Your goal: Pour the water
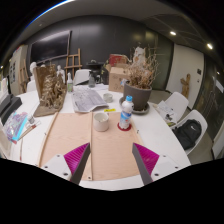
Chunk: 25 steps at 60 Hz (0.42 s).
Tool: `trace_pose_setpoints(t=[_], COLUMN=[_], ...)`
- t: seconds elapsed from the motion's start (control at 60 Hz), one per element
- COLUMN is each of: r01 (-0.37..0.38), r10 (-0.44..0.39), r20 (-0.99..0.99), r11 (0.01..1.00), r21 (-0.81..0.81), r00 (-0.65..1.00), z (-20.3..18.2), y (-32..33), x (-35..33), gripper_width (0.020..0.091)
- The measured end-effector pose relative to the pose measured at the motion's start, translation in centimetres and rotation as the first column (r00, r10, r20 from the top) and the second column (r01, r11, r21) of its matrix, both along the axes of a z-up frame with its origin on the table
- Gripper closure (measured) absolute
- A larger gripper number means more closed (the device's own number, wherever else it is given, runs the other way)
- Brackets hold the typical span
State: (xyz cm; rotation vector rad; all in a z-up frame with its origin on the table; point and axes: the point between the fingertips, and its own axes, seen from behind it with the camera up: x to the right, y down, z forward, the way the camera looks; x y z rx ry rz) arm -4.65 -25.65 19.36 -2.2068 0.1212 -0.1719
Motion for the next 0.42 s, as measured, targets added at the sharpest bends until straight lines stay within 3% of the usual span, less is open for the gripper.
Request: trace_pose_setpoints(t=[0.417], r01=[-0.018], r10=[0.018], r20=[0.074], r11=[1.0], r21=[-0.01], r00=[0.997], z=[0.4], y=[-4.1], x=[-0.7], gripper_width=[0.0249])
